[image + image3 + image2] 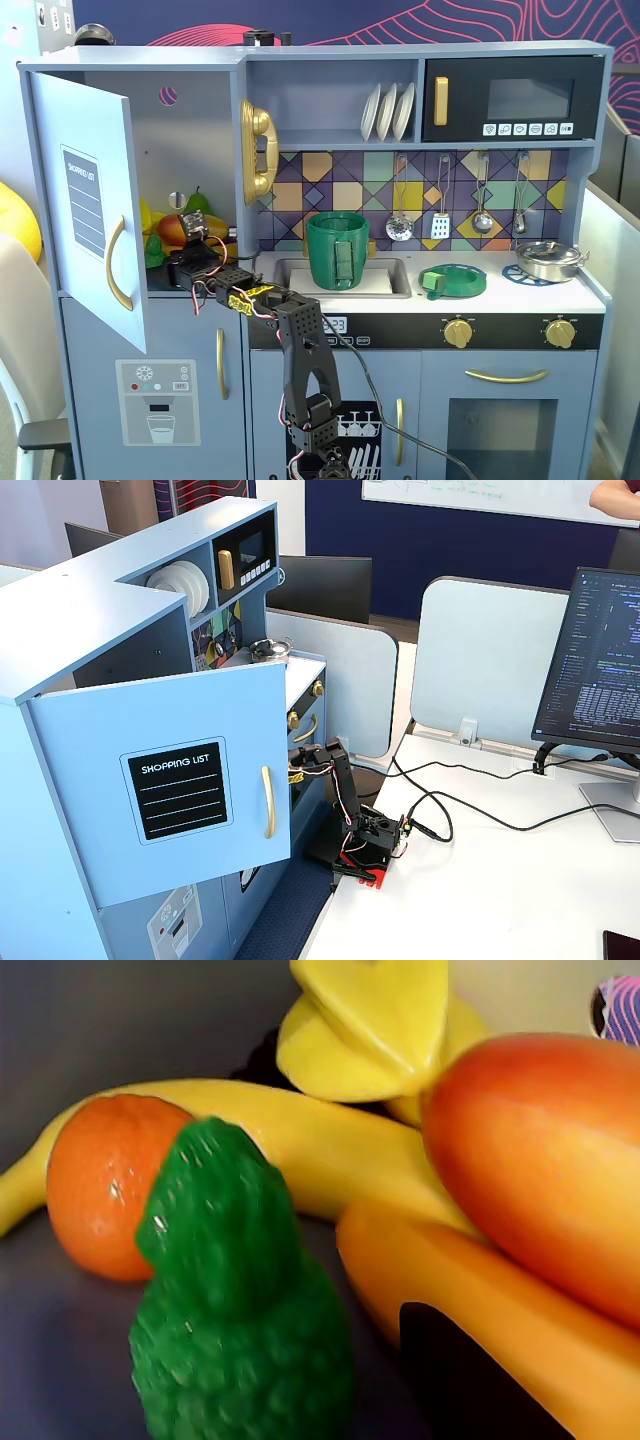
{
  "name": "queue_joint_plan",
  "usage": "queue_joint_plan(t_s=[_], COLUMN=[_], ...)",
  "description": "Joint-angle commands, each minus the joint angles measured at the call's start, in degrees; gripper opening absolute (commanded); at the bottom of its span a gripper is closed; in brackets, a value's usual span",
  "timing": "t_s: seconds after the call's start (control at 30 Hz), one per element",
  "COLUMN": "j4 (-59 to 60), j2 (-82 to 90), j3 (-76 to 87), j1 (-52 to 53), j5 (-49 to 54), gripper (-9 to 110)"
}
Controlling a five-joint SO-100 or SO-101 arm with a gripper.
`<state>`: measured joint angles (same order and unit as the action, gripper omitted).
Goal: Pick up the green pineapple from the left cabinet and place it in the green recipient
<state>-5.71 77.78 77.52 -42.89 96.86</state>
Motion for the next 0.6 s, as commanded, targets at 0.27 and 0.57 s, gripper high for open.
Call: queue_joint_plan(t_s=[0.27,0.57], j4=[-1.14,3.08], j2=[-4.04,-2.02], j3=[-10.55,-9.58], j1=[-1.49,-1.67], j5=[0.0,2.37], gripper=[22,0])
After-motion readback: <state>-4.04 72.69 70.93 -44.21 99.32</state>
